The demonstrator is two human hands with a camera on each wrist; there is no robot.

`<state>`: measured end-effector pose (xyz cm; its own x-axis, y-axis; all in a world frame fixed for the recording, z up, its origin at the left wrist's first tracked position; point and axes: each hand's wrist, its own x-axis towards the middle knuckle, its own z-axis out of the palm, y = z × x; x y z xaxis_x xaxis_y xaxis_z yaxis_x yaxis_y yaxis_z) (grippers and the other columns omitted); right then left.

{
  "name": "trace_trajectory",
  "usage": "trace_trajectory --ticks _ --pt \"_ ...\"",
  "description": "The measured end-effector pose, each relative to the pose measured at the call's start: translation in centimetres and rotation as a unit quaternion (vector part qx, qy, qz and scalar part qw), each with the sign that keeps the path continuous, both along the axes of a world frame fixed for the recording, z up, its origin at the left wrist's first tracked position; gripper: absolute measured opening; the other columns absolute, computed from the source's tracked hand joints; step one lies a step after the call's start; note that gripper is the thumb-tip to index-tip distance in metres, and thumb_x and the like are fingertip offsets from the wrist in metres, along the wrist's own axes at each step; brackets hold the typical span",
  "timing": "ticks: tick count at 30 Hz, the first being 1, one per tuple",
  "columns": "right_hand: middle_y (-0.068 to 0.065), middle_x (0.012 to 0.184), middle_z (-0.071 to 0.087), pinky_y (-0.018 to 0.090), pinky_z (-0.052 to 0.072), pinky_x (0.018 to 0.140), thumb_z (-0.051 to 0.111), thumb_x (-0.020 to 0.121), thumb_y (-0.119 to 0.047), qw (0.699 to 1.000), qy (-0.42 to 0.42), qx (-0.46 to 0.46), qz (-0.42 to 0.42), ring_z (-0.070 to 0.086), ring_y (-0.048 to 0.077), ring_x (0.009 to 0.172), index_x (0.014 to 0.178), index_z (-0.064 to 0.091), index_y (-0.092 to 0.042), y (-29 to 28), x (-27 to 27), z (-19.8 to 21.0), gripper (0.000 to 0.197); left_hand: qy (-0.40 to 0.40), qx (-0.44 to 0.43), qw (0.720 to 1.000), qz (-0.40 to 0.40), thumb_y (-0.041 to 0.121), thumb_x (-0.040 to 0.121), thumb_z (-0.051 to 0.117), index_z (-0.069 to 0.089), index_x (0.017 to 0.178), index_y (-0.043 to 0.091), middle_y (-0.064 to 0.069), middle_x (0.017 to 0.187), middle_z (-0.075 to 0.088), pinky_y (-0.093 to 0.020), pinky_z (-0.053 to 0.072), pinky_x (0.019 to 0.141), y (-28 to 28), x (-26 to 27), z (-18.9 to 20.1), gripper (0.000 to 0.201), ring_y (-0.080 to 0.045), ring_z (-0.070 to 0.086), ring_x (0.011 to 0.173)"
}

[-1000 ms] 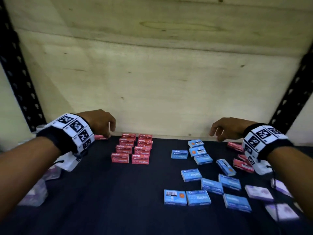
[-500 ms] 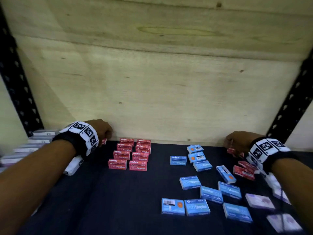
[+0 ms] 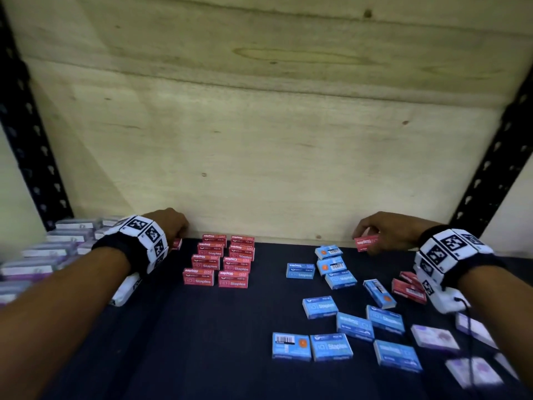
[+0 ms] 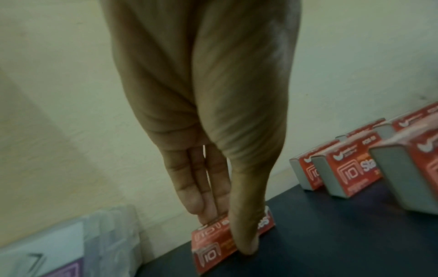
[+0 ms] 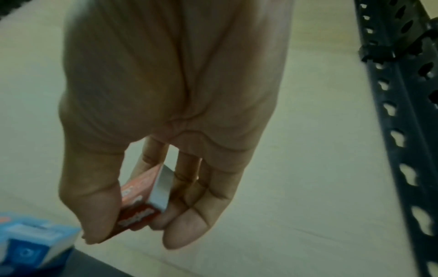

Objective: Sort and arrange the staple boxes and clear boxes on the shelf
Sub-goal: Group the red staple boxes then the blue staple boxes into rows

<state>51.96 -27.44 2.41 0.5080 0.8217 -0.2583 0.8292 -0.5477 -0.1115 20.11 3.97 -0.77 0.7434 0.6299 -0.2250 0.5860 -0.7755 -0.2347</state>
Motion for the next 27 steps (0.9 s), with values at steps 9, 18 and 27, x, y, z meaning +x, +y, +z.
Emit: trace_trajectory --ticks 9,18,27 --pt "-0.003 0.106 0.063 0.031 0.058 0.077 0.079 0.078 -0.012 0.993 0.057 0.088 0.046 0.067 0.02 0.089 0.104 0.064 -0.024 1.7 -4.2 1.9 0.033 -0.064 -0.077 0.995 -0.025 0.024 0.098 0.052 0.059 0.128 0.021 0.003 0.127 0.062 -0.024 0.043 0.094 -1.0 -1.8 1.6 0.032 -0.015 0.059 0.112" --pt "0.005 0.086 0.076 0.04 0.057 0.084 0.072 0.081 -0.02 0.985 0.106 0.051 0.127 0.073 0.02 0.079 0.093 0.068 -0.01 5.2 -11.9 2.0 0.016 -0.162 -0.301 0.94 0.008 0.014 0.102 0.043 0.057 0.121 0.015 -0.006 0.108 0.068 -0.02 0.056 0.071 -3.5 -4.9 3.8 0.023 -0.016 0.072 0.081" --pt "-0.005 0.099 0.07 0.03 0.05 0.085 0.069 0.087 -0.03 0.977 0.04 -0.028 0.208 0.064 0.016 0.091 0.1 0.068 -0.021 7.6 -19.2 -0.3 0.016 -0.148 -0.308 0.938 -0.055 0.009 0.091 0.061 0.059 0.107 0.021 -0.002 0.099 0.068 -0.03 0.056 0.079 -7.6 -7.0 2.2 0.02 -0.011 0.064 0.08"
